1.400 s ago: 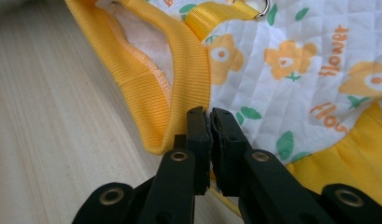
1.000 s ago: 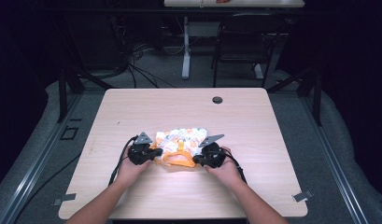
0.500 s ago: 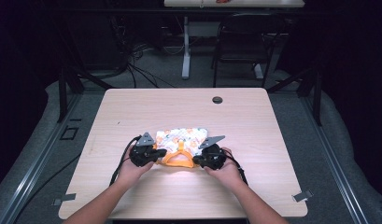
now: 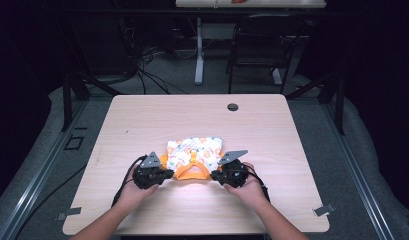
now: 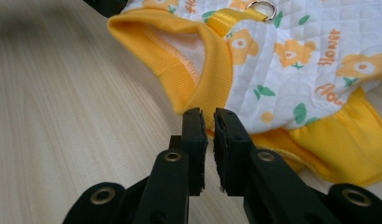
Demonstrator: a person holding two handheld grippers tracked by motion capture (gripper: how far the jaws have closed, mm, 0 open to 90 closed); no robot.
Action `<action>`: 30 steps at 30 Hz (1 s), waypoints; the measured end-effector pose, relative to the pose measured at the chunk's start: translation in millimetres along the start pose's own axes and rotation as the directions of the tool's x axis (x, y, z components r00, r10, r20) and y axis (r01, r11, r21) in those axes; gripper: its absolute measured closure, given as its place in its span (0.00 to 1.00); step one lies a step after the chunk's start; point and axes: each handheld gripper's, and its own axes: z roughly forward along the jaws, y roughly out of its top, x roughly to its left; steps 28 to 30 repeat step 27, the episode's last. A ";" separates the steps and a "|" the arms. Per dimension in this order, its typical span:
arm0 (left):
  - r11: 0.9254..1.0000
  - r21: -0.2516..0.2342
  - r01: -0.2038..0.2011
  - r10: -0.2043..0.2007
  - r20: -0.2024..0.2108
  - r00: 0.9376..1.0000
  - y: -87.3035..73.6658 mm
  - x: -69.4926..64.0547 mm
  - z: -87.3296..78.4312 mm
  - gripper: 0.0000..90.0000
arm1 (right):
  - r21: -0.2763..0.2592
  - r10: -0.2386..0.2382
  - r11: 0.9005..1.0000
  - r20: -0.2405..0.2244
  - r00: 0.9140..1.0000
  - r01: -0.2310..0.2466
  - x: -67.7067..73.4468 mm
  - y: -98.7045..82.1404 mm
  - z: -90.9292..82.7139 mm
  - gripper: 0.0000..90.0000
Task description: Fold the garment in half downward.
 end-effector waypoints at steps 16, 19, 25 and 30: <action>0.996 -0.045 0.082 -0.081 0.022 0.996 -28.0 -6.2 -30.0 0.86 | -0.002 -0.035 0.999 0.002 0.999 0.035 21.1 -19.2 -20.8 0.84; 0.994 -0.057 0.091 -0.090 0.018 0.996 -33.3 -6.5 -32.2 0.79 | -0.007 -0.030 1.000 0.007 1.000 0.030 23.6 -24.2 -20.1 0.81; 0.994 -0.065 0.088 -0.088 -0.004 0.996 -37.5 -4.1 -32.2 0.67 | -0.031 -0.040 0.999 0.026 0.999 0.041 27.5 -25.8 -17.1 0.71; 0.995 -0.067 0.079 -0.080 -0.010 0.997 -38.8 -3.7 -30.0 0.63 | -0.029 -0.054 0.998 0.041 0.998 0.055 29.0 -27.0 -13.9 0.65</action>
